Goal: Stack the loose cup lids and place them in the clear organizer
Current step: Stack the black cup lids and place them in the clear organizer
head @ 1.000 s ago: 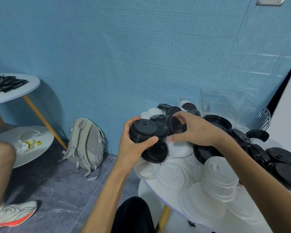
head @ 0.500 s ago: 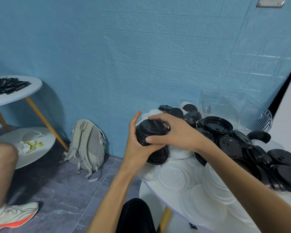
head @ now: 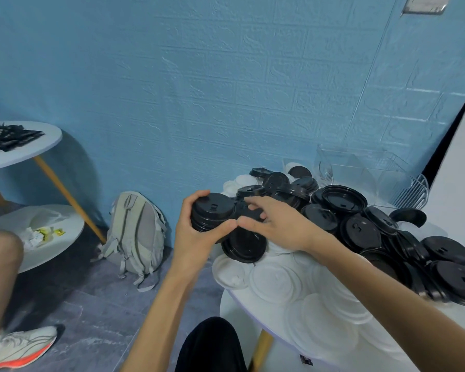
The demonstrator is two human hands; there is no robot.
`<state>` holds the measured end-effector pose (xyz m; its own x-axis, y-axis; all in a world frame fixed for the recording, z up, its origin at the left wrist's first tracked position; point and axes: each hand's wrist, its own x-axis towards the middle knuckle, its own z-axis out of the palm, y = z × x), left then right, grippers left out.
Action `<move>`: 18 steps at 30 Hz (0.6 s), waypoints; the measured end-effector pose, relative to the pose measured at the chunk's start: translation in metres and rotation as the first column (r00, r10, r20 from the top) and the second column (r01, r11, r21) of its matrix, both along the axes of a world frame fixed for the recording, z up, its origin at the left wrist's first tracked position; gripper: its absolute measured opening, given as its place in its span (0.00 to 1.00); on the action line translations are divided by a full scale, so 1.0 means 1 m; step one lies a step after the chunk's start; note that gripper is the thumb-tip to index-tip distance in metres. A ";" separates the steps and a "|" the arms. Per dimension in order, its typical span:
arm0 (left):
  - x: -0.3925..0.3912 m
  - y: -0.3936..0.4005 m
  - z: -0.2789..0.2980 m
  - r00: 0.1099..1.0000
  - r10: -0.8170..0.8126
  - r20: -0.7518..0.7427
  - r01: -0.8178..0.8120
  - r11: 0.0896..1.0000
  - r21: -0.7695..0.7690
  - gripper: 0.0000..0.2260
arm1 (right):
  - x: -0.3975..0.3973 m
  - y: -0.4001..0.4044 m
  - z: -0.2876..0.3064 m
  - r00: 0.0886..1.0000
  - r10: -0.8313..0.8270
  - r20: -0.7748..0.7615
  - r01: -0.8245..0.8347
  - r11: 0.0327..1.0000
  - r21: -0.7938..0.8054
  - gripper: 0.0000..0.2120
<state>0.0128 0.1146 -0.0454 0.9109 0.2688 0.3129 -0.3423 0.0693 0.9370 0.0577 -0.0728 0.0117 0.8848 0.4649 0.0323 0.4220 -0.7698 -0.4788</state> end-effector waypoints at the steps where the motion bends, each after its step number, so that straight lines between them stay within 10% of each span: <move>1: -0.001 0.002 -0.001 1.000 0.004 -0.006 -0.004 1.000 0.000 0.34 | 0.002 0.000 -0.005 1.000 0.014 0.022 -0.013 1.000 -0.014 0.50; 11: -0.002 0.011 -0.015 0.999 0.027 -0.048 -0.027 1.000 -0.004 0.32 | 0.002 0.005 -0.029 0.955 0.190 0.229 -0.072 0.895 -0.441 0.51; 18: -0.004 0.012 -0.019 0.998 0.024 -0.064 -0.023 1.000 0.019 0.35 | 0.003 0.000 -0.024 0.971 0.107 0.213 -0.037 0.952 -0.305 0.45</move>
